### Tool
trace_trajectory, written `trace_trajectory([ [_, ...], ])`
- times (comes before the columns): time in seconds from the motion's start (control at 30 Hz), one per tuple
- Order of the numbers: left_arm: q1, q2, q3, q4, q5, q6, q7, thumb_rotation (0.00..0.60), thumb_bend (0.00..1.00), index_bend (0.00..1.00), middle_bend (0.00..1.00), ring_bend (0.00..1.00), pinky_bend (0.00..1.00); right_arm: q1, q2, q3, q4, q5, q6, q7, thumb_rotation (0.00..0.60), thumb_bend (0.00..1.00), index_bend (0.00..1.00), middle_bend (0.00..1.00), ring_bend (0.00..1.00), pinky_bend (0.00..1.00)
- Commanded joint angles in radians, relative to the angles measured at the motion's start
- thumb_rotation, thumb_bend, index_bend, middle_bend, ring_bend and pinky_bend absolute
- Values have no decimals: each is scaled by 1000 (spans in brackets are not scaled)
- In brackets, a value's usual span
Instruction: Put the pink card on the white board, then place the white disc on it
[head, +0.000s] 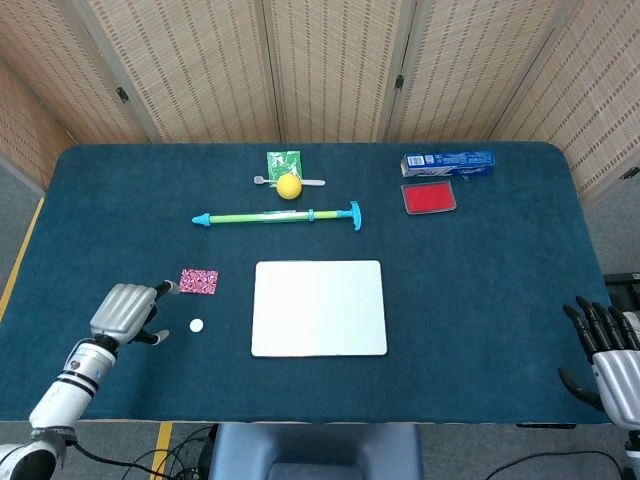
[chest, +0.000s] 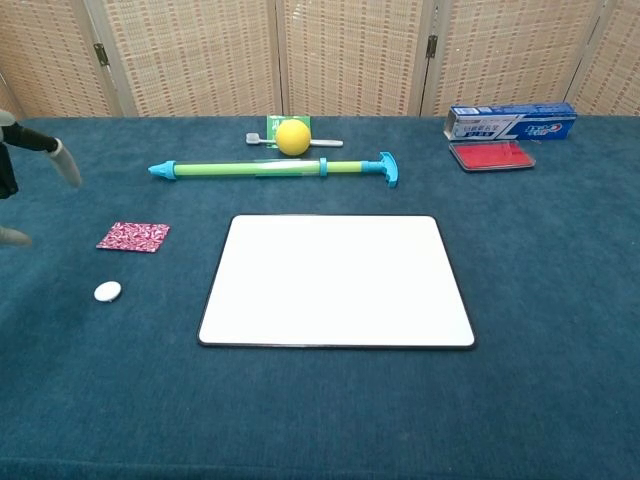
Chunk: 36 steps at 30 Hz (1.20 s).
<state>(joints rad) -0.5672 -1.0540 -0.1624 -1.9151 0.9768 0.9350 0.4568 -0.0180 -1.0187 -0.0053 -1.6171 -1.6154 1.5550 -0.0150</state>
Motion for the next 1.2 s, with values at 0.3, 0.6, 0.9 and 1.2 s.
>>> trace_trajectory([
  [0.3,-277,-232,-25,172,-483,37,271,600,248,298,1000,1000,890,6,9,-4,14,-17,3,46,600,205,0,0,0,0],
  [0.6,-349,-346,-8,335,-600,19,298,600,247,290,1000,1000,889,7,21,-9,30,-21,3,94,600,204,0,0,0,0],
  [0.9,-379,-386,9,441,-631,-33,285,600,248,280,1000,1000,889,7,25,-11,34,-21,5,110,600,205,0,0,0,0],
  [1.2,-396,-401,28,505,-659,-90,266,600,248,275,1000,1000,890,6,23,-12,31,-18,5,102,600,204,0,0,0,0],
])
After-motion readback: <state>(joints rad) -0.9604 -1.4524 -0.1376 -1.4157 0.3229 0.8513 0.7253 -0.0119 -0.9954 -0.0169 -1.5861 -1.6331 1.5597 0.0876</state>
